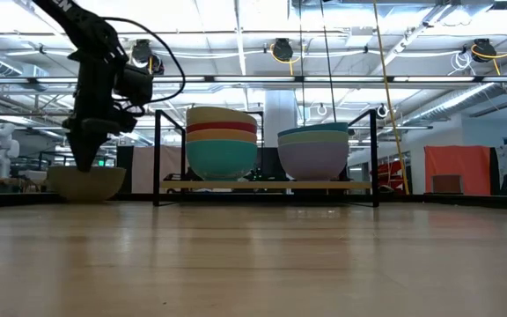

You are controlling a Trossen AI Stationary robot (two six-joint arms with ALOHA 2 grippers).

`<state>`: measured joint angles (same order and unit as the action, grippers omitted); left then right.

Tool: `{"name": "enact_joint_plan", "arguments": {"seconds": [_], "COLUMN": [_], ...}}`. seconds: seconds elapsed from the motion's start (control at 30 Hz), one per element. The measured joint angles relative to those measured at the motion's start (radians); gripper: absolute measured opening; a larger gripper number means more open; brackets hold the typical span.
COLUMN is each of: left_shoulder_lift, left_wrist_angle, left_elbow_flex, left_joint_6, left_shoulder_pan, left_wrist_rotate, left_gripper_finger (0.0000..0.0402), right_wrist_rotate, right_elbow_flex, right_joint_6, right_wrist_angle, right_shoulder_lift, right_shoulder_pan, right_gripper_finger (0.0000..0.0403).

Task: Place and stack bowls onto a shelf
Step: Stack the gray bowl on top of the blue bowl on the shelf

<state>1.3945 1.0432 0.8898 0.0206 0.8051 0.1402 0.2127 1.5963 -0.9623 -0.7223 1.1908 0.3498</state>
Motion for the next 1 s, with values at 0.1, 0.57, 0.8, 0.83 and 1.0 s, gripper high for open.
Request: {"name": "enact_joint_plan", "arguments": {"seconds": [0.1, 0.57, 0.8, 0.83, 1.0], "left_shoulder_lift": [0.0, -0.002, -0.002, -0.002, -0.002], "left_wrist_angle": [0.005, 0.008, 0.008, 0.008, 0.007], "left_elbow_flex": [0.0, 0.062, 0.062, 0.062, 0.062], "left_joint_6": [0.009, 0.131, 0.132, 0.132, 0.133], "left_shoulder_pan": [-0.017, -0.08, -0.012, -0.003, 0.034], "left_wrist_rotate": [-0.001, 0.102, 0.093, 0.092, 0.036], "left_gripper_finger": [0.0124, 0.0124, 0.0124, 0.0124, 0.0124], "right_wrist_rotate": [0.0, 0.0, 0.0, 0.0, 0.0], "right_elbow_flex": [0.0, 0.0, 0.0, 0.0, 0.0], "right_joint_6": [0.0, 0.004, 0.004, 0.004, 0.004], "right_wrist_angle": [0.0, 0.063, 0.064, 0.064, 0.064], "right_shoulder_lift": [0.0, 0.0, 0.001, 0.001, 0.001], "right_shoulder_pan": [0.0, 0.0, 0.0, 0.0, 0.0], "right_gripper_finger": [0.0, 0.0, 0.0, 0.0, 0.0]}}
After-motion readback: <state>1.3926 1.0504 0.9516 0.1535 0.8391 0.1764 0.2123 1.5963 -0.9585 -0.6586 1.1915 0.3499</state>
